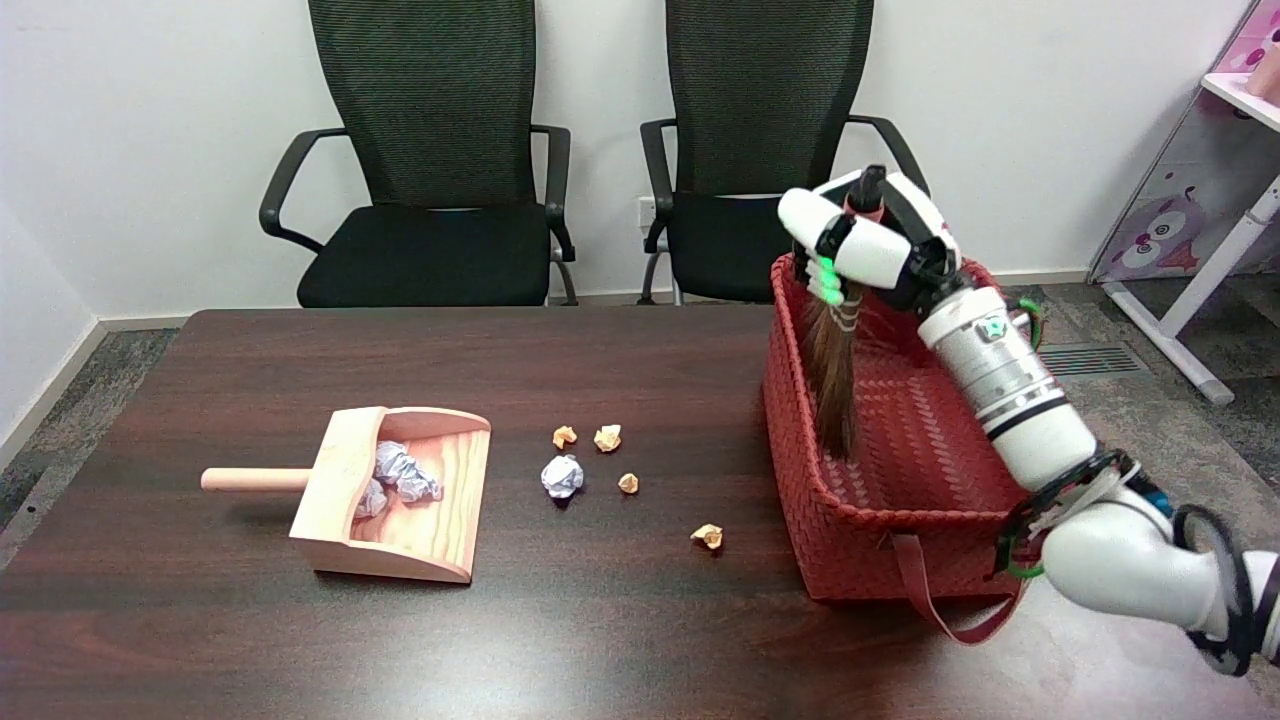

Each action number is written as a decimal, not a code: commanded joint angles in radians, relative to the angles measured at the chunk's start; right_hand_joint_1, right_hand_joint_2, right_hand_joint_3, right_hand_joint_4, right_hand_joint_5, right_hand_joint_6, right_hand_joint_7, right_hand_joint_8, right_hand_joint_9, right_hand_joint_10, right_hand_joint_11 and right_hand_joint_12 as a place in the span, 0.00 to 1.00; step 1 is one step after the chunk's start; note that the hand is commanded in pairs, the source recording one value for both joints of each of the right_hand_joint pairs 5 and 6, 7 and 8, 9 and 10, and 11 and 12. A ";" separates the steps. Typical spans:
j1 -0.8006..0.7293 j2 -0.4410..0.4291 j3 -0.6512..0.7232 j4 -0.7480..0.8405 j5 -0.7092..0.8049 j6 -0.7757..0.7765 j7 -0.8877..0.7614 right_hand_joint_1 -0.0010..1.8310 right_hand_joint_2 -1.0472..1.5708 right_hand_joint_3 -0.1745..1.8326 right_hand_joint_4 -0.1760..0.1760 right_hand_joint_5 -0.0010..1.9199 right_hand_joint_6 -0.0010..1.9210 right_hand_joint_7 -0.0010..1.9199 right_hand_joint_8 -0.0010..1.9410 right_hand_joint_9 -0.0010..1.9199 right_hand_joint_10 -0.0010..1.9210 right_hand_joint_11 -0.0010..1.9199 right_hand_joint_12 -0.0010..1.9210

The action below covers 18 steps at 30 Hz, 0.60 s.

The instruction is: Pick up the broom by its handle.

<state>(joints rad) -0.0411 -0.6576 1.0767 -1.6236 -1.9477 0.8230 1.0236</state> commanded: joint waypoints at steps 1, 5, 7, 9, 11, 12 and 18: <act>0.004 0.142 0.070 -0.360 0.444 -0.063 -0.551 0.54 1.00 0.59 0.66 1.00 1.00 1.00 0.99 1.00 1.00 1.00 1.00; 0.025 0.142 0.085 -0.389 0.470 -0.053 -0.614 0.54 1.00 0.60 0.65 1.00 1.00 1.00 0.99 1.00 1.00 1.00 1.00; 0.044 0.144 0.083 -0.385 0.471 -0.050 -0.596 0.54 1.00 0.61 0.65 1.00 1.00 1.00 0.99 1.00 1.00 1.00 1.00; 0.064 0.150 0.090 -0.381 0.464 -0.042 -0.538 0.54 1.00 0.62 0.66 1.00 1.00 1.00 0.99 1.00 1.00 1.00 1.00; 0.089 0.151 0.101 -0.381 0.448 -0.030 -0.510 0.55 1.00 0.62 0.66 1.00 1.00 1.00 0.99 1.00 1.00 1.00 1.00; 0.111 0.153 0.109 -0.384 0.440 -0.033 -0.510 0.55 1.00 0.63 0.66 1.00 1.00 1.00 0.99 1.00 1.00 1.00 1.00; 0.287 0.164 0.019 -0.380 0.525 -0.135 -0.470 0.55 1.00 0.63 0.65 1.00 1.00 1.00 0.99 1.00 1.00 1.00 1.00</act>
<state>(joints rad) 0.0047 -0.5458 1.1379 -1.9014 -1.6136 0.7840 0.6148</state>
